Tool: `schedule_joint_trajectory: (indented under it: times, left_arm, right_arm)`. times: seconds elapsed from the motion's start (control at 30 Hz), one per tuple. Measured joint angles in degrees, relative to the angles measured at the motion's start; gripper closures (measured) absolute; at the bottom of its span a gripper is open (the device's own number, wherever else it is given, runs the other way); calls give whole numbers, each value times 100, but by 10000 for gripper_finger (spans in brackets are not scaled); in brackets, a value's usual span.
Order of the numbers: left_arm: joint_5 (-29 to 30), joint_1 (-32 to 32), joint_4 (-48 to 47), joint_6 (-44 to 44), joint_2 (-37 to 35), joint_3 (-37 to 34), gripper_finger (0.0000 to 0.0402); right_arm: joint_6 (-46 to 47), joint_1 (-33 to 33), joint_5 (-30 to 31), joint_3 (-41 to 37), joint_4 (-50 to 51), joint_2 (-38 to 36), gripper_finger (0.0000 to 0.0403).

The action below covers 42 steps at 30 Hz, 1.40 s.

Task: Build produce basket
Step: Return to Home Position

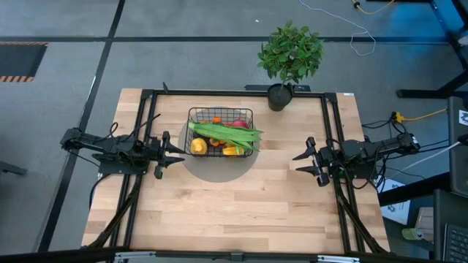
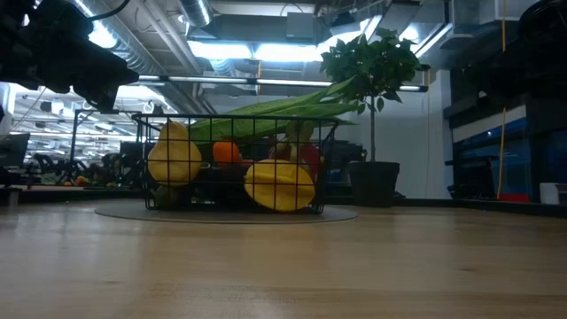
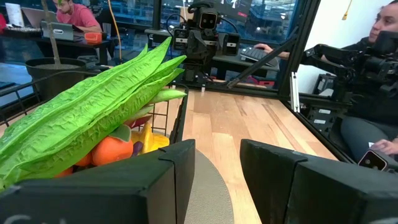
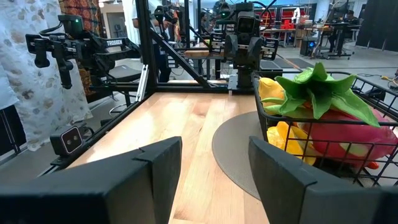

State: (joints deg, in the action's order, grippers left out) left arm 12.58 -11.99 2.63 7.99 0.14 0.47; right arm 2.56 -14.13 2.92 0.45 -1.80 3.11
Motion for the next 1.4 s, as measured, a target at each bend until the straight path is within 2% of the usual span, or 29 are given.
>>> schedule_joint_trajectory:
  times: [1.4]
  left_arm:
    - [1,-2,0,0,0,0,282]
  right_arm:
    - [1,2,0,0,0,1,219]
